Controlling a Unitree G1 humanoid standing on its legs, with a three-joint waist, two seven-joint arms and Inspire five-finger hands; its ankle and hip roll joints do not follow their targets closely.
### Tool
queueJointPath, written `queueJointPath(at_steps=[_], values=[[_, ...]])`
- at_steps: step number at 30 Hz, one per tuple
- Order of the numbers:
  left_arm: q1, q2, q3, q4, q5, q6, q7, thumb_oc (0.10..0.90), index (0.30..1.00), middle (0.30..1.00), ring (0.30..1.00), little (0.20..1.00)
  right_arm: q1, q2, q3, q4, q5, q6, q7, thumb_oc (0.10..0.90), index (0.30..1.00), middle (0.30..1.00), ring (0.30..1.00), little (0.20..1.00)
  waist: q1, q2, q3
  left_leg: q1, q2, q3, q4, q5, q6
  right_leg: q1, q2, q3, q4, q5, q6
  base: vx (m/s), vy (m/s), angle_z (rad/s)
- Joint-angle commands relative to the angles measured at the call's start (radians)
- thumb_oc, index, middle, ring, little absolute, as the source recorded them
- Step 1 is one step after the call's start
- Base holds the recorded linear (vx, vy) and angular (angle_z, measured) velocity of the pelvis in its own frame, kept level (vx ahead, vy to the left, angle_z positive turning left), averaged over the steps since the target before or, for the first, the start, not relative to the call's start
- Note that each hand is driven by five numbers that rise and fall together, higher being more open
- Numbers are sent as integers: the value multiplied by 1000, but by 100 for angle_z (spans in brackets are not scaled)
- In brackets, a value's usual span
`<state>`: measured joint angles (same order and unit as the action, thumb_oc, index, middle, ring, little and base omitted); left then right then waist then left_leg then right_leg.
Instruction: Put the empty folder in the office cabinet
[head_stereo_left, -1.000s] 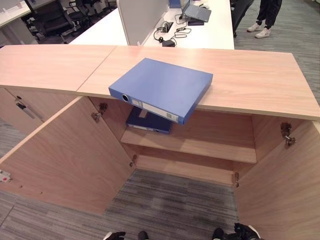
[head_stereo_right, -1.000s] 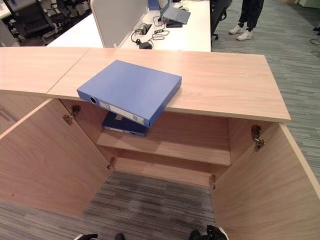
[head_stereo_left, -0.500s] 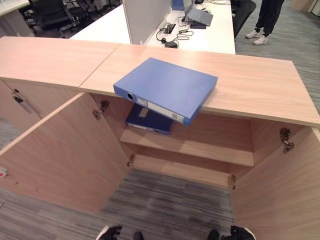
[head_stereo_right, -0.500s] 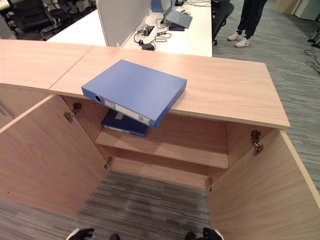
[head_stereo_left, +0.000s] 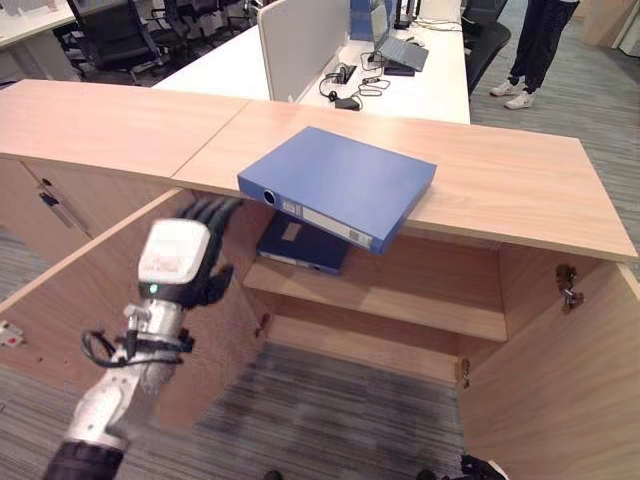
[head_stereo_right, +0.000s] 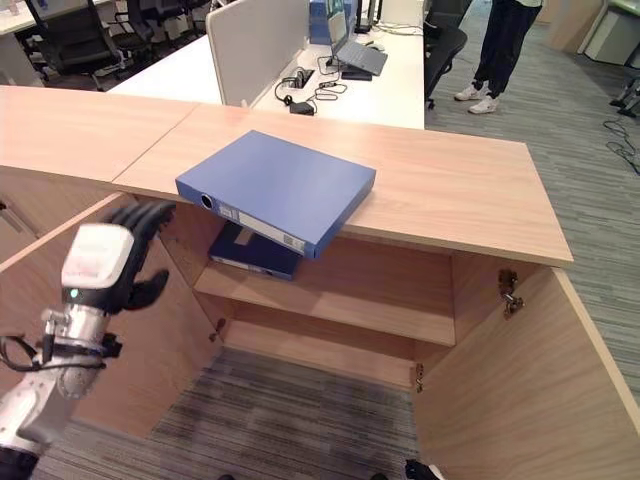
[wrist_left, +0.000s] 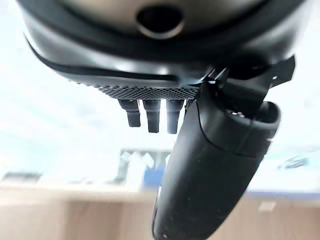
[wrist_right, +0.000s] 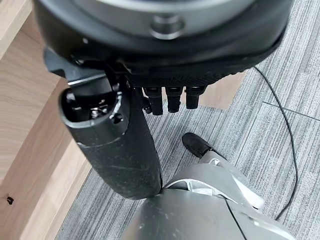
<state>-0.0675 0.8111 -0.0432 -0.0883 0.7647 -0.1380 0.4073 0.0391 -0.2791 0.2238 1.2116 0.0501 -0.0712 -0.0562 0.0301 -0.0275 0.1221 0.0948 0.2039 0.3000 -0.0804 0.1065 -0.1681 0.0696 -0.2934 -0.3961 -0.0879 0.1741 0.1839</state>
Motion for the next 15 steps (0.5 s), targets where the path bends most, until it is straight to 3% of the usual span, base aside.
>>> queueJointPath(at_steps=[1,7,15], values=[[-157,83,20,-21,90,-17,91,800,900,900,900,900,4,5,47,5,-44,-10,17,800,900,900,900,900,3,12,18,34,-28,-58,-4,-125,15,79,-31,-36,34,-150,63,51,-12,-15],[-275,160,-54,-1,127,-8,96,800,900,900,900,900,5,-16,58,11,-54,-12,21,800,900,900,900,900,-22,25,8,50,-28,-43,-6,-125,11,85,-29,-31,29,-147,65,5,0,-9],[-401,151,-163,97,119,8,80,800,900,900,900,900,13,-24,57,6,-36,-17,16,800,900,900,900,900,-58,28,1,71,-27,-24,-7,-131,11,90,-25,-18,23,-143,66,17,-8,-9]])
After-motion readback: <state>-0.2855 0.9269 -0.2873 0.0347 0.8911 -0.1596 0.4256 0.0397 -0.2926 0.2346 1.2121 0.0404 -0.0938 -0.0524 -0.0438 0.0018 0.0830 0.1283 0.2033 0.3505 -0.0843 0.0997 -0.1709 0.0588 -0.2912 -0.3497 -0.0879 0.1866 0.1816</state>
